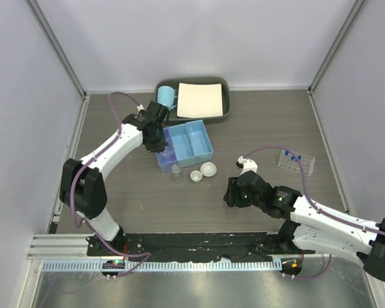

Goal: Organize the chemistry lab equipment

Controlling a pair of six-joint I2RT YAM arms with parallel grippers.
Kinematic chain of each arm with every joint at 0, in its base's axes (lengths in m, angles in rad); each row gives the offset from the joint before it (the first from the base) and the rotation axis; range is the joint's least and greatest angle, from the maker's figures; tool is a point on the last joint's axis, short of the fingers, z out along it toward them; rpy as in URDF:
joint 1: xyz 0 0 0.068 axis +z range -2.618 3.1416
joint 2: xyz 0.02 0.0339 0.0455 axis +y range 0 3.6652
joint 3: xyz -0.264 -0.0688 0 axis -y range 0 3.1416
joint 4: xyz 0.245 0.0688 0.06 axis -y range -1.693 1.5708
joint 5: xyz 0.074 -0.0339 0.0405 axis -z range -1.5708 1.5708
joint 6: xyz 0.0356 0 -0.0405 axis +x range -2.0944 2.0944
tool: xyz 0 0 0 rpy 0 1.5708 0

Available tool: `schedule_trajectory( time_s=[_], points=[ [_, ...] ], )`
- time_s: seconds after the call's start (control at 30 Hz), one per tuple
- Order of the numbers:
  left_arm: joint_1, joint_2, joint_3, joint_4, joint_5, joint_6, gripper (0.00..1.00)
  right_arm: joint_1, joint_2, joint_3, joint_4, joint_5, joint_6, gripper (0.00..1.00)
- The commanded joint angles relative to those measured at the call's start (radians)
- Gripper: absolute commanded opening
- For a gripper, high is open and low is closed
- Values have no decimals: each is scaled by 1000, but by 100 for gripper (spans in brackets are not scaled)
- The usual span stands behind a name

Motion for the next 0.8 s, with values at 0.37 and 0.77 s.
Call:
schedule_trajectory(
  time_s=[0.37, 0.77],
  points=[
    [45, 44, -102, 165, 79, -23, 0, 7, -33, -7, 19, 14, 10, 52],
    [55, 91, -125, 210, 97, -20, 0, 7, -31, -11, 18, 17, 7, 52]
  ],
)
